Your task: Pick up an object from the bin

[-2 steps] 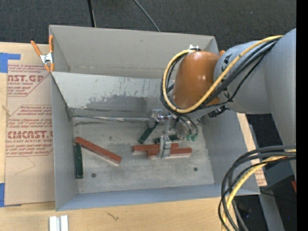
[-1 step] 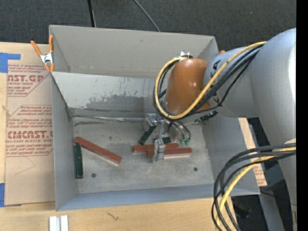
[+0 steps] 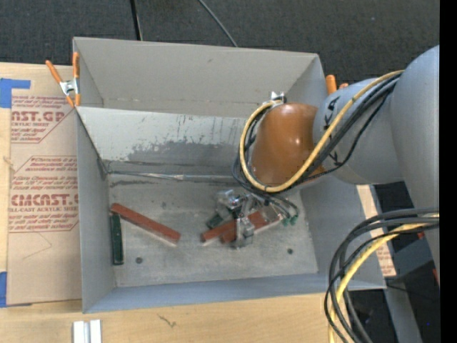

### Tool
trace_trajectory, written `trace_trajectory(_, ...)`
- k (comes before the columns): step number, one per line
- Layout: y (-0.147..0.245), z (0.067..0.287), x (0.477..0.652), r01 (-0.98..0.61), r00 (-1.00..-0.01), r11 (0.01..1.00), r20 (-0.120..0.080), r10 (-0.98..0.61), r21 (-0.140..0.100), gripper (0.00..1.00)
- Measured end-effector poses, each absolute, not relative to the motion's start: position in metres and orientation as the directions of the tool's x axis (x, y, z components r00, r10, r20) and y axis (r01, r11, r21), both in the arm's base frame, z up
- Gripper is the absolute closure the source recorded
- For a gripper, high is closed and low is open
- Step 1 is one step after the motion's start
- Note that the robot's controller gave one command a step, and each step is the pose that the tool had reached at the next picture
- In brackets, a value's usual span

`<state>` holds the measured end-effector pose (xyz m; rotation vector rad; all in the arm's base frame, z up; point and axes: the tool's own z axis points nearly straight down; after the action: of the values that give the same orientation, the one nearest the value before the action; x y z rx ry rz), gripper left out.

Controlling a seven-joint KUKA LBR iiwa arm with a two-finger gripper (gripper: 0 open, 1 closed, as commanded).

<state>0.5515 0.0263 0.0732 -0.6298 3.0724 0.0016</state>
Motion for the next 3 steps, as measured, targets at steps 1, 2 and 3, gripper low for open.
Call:
trace_trajectory(1,0.026,0.073,0.551,-0.393,-0.919,0.919,-0.005,-0.393,0.0,1.0)
trace_trajectory(2,0.016,0.185,0.515,-0.428,-0.904,0.904,-0.002,-0.428,0.0,1.0)
trace_trajectory(3,0.016,0.185,0.515,-0.428,-0.904,0.904,-0.002,-0.428,0.001,1.0)
